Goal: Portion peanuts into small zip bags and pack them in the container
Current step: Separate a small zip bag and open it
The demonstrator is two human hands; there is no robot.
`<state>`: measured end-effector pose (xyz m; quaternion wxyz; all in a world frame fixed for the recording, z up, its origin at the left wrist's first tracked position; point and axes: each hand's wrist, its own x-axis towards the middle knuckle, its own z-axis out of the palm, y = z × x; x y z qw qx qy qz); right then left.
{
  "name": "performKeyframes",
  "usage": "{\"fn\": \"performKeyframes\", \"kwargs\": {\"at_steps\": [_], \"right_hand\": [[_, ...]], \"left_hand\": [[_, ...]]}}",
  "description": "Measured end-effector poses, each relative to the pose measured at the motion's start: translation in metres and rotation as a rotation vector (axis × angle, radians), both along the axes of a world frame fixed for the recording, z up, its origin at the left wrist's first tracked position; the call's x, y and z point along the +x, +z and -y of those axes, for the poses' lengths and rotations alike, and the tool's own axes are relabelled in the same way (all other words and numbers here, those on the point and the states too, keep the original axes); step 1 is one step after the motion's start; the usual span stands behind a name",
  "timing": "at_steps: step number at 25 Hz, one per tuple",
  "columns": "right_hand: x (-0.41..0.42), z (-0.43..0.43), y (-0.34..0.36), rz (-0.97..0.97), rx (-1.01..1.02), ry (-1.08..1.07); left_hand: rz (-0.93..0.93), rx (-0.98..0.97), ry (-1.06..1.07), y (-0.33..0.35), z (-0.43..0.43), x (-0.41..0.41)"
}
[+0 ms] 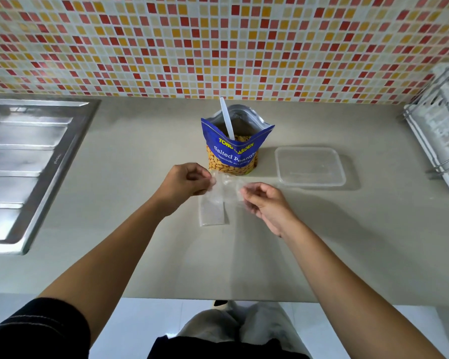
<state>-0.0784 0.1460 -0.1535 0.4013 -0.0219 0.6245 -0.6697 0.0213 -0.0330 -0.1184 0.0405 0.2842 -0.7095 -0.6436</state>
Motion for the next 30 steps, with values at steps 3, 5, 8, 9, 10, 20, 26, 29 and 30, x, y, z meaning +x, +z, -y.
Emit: {"fn": "performKeyframes", "kwargs": {"at_steps": [3,5,8,9,10,20,26,29,30], "right_hand": [[-0.002,0.003,0.006,-0.048,-0.013,-0.038],[-0.003,0.006,0.010,-0.070,-0.023,-0.056],[-0.005,0.005,0.016,-0.097,-0.049,-0.081],[-0.005,0.004,0.018,-0.103,-0.053,-0.072],[-0.006,0.004,0.019,-0.113,-0.061,-0.071],[-0.017,0.001,0.032,-0.197,-0.113,-0.094],[-0.036,-0.013,0.033,-0.904,0.127,-0.242],[-0.028,-0.009,0.041,-1.270,0.163,0.155],[-0.025,-0.004,0.046,-1.298,0.212,0.281]], "left_hand": [[0.013,-0.094,0.033,0.003,0.003,-0.004],[0.030,-0.302,0.035,0.005,0.003,-0.008],[-0.007,-0.308,0.003,0.016,0.002,-0.012],[-0.014,-0.245,-0.012,0.019,0.002,-0.011],[-0.013,-0.189,-0.029,0.021,0.003,-0.011],[-0.010,-0.149,0.005,0.027,0.001,-0.021],[-0.009,-0.173,0.000,0.036,0.002,-0.025],[-0.008,-0.166,-0.063,0.042,-0.004,-0.027],[-0.021,-0.161,-0.074,0.044,-0.008,-0.029]]}}
